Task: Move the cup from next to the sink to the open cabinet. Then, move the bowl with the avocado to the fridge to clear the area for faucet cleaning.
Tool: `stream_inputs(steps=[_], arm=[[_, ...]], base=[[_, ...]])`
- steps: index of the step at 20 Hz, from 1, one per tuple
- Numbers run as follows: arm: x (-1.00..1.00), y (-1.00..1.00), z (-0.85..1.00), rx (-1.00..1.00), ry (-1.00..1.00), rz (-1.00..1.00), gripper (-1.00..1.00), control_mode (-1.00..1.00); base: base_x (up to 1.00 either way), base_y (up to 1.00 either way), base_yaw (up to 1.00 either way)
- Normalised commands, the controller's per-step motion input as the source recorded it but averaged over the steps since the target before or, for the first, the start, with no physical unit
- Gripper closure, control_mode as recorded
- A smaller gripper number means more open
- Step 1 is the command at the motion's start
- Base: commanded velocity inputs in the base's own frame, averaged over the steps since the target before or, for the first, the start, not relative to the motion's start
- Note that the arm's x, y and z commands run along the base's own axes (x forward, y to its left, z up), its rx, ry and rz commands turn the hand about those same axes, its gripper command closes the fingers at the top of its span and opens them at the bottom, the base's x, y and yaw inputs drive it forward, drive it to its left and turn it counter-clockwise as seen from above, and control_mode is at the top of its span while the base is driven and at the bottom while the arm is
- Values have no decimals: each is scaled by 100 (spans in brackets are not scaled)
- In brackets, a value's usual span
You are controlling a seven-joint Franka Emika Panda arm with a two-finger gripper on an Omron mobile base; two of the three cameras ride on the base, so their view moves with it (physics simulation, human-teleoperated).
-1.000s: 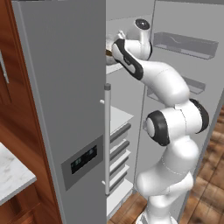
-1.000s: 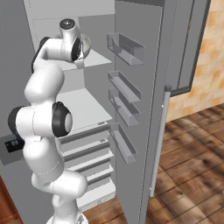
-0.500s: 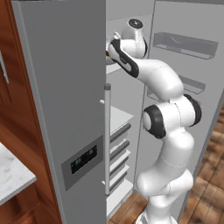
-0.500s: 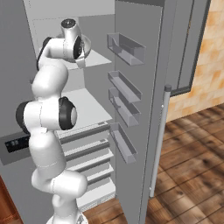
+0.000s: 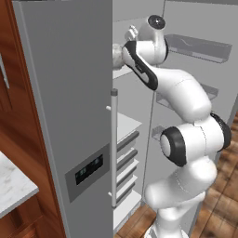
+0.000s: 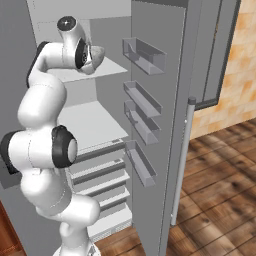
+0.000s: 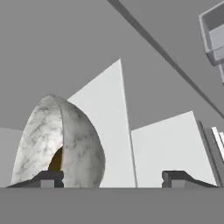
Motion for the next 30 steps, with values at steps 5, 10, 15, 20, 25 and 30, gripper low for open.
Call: stream_inputs(steps=[5, 10, 15, 20, 25, 30], arm=[[-100, -34, -22, 6, -45, 0, -100, -100], [-100, -29, -20, 6, -29, 2, -100, -100], [-100, -38, -100, 0, 2, 8, -100, -100], [-76, -30, -64, -1, 10, 2, -100, -100], [-35, 2, -25, -1, 8, 10, -100, 100], [0, 0, 0, 0, 0, 0, -100, 100]], base=[[0, 0, 0], [0, 0, 0], [0, 0, 0], [0, 0, 0], [-18, 1, 28], [-2, 1, 83]])
